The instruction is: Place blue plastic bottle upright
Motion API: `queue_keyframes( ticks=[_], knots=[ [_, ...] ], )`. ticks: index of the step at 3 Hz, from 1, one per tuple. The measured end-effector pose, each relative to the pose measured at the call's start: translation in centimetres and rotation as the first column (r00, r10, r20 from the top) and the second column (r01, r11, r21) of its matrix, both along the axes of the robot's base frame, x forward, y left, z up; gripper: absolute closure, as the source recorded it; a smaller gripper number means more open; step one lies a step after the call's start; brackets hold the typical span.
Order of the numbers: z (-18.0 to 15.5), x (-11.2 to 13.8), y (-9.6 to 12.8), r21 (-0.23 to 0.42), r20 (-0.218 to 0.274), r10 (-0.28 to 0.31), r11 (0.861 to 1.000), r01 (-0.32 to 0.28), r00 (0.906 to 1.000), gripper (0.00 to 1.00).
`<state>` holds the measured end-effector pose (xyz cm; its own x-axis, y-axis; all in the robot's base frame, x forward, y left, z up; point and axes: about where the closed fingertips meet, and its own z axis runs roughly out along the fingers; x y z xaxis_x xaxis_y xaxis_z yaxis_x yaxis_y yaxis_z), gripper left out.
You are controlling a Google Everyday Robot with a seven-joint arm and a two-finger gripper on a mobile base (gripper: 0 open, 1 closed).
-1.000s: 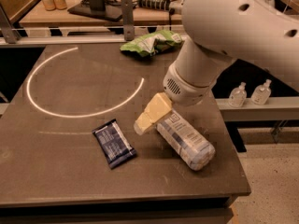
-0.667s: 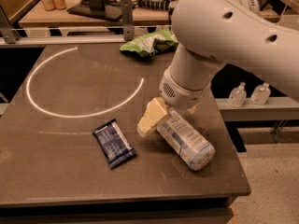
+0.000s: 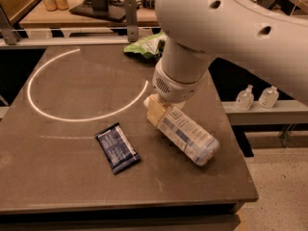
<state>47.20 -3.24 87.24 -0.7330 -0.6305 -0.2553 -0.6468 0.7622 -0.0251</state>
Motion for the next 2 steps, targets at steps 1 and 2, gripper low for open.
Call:
queue_keyframes(
  ticks=[1,2],
  knots=[
    [3.7,1.3,1.9,0.085,0.133,0.099,0.990,-0.111,0.9861,0.96],
    [5.6,2.4,3.0,0.257,0.252,0.128,0.947,-0.194,0.9592,1.00]
  ],
)
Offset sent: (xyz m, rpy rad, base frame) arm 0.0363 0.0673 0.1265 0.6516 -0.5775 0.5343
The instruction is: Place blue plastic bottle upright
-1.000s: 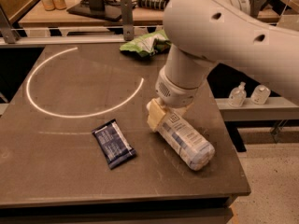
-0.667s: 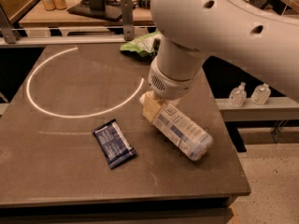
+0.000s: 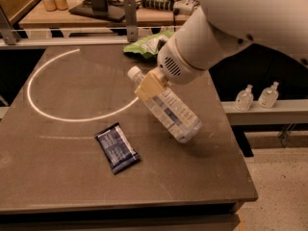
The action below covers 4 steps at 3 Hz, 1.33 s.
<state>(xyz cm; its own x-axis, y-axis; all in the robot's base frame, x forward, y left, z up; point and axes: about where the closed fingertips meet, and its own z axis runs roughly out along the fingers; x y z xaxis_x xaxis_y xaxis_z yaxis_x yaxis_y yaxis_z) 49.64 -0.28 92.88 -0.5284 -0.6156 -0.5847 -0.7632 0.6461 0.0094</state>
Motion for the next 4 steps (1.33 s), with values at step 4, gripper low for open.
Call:
queue_keyframes(
  ticks=[4],
  knots=[
    [6.9,2.6,-0.7,0.597,0.402,0.095,0.727,-0.339,0.9109,1.00]
  ],
)
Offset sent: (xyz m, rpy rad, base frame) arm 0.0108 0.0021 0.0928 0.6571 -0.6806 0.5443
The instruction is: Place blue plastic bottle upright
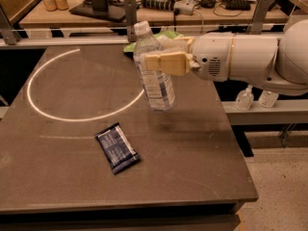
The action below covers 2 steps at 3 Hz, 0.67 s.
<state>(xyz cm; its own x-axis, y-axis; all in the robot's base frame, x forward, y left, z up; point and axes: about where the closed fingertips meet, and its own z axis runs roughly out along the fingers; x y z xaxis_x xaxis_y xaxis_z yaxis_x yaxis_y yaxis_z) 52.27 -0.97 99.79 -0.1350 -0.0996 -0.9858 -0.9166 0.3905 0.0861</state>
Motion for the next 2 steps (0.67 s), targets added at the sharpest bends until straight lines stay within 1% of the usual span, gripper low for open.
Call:
queue_keyframes(
  ticks=[1,2],
  knots=[
    [-0.35,-0.80,-0.80,-0.053,0.175,0.085,0.996,-0.077,0.9809,1.00],
    [-1.22,-0.82,-1.77,-0.075,0.321,0.127,0.991,-0.108,0.9386,1.00]
  ],
)
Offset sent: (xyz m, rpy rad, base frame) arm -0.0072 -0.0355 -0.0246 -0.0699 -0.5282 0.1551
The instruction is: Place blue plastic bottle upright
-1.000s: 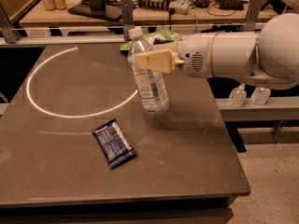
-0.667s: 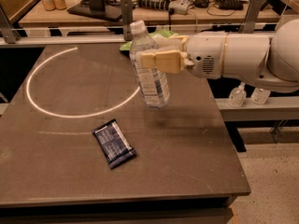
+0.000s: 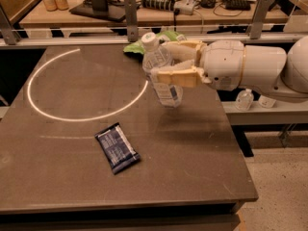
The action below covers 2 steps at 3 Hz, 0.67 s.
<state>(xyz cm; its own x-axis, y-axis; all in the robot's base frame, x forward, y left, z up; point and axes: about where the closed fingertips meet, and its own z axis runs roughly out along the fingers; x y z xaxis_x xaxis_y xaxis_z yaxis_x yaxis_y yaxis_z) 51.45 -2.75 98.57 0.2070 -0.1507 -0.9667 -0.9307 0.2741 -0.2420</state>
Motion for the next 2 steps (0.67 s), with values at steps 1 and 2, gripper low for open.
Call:
queue_keyframes(
  ticks=[1,2],
  knots=[
    [-0.9,0.3,-1.1,0.049,0.061,0.001,0.999,-0.004,0.9981,1.00],
    [-1.9,1.0,-2.4,0.092,0.052,-0.034,0.995,0.029,0.9980,1.00]
  ],
)
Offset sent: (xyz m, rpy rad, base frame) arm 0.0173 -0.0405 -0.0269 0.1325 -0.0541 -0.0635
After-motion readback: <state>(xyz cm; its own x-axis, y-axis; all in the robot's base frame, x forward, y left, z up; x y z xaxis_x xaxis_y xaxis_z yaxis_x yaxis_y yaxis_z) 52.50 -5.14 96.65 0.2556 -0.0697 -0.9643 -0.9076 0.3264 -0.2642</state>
